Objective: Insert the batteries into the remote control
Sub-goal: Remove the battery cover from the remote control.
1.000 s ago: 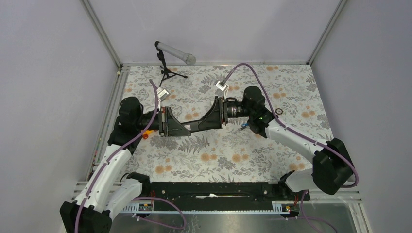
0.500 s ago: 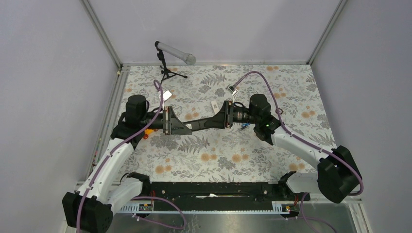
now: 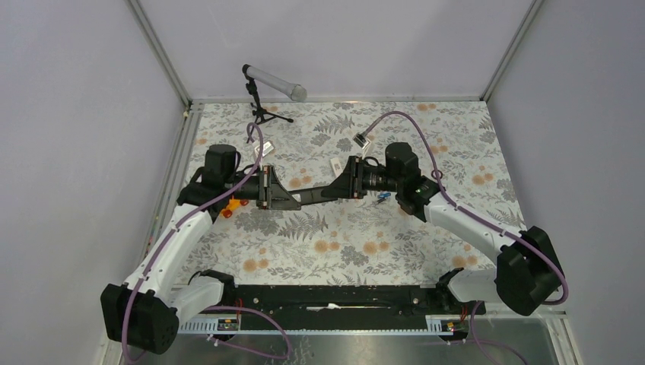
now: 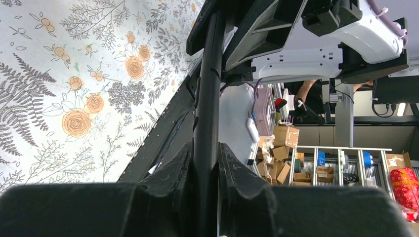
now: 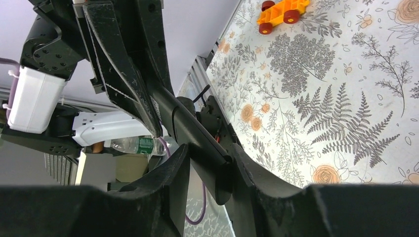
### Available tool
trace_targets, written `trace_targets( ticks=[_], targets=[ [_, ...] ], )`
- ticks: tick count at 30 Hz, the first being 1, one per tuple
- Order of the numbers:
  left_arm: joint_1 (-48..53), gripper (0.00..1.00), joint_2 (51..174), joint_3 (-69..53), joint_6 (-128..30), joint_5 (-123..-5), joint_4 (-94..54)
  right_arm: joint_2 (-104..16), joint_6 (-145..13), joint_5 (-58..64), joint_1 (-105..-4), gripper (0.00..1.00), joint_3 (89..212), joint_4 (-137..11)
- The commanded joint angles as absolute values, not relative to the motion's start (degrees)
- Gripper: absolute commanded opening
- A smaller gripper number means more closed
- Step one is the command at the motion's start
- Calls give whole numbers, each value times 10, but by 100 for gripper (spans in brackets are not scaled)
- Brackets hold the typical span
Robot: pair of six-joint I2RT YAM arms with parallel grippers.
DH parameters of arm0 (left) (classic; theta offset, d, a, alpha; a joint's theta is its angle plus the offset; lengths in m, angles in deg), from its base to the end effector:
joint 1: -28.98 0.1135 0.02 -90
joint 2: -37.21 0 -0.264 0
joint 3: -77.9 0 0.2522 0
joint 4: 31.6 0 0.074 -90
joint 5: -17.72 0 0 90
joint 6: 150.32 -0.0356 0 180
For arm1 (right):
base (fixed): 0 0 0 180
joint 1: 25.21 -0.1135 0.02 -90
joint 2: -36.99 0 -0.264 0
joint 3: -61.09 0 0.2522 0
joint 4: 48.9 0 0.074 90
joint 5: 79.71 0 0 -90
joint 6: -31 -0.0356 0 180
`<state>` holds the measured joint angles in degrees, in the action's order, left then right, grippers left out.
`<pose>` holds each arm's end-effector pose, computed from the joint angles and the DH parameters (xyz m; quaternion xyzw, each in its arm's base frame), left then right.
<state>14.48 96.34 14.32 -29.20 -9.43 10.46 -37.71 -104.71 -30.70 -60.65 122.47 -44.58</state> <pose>0.1929 -0.0826 0.3046 0.1171 0.7909 -0.5773 0.1659 0.2271 0.1903 0.2943 -0.1627 0.7298 0.5979 0.2889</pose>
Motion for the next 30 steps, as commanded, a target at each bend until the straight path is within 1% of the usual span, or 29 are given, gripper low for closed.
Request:
trace_targets(
  ticks=[1,4,5,7,9,13,14,17,22,27,28,30],
  targets=[
    [144,0,968,114,-310,-123,118,-394,-1012,-248,-597,37,1260,-509],
    [144,0,974,113,-311,-126,118,-398,-1001,-235,-598,51,1270,-535],
    [144,0,975,112,-311,-126,117,-398,-997,-229,-598,54,1271,-542],
    [144,0,976,111,-312,-125,118,-399,-990,-223,-598,54,1272,-553],
    [144,0,976,109,-311,-122,118,-403,-983,-226,-598,51,1271,-553],
    [144,0,974,107,-310,-119,118,-404,-978,-250,-597,35,1251,-515],
    [144,0,974,106,-310,-121,119,-402,-982,-256,-597,32,1248,-507],
    [144,0,977,102,-324,-138,139,-394,-996,-268,-597,29,1245,-488],
    [144,0,983,94,-343,-187,172,-388,-991,-254,-598,31,1268,-533],
    [144,0,991,95,-341,-213,172,-388,-1031,-276,-597,29,1245,-479],
    [144,0,994,96,-341,-221,172,-388,-1038,-276,-597,28,1237,-463],
    [144,0,1000,98,-338,-239,172,-389,-1053,-272,-597,18,1222,-434]
  ],
)
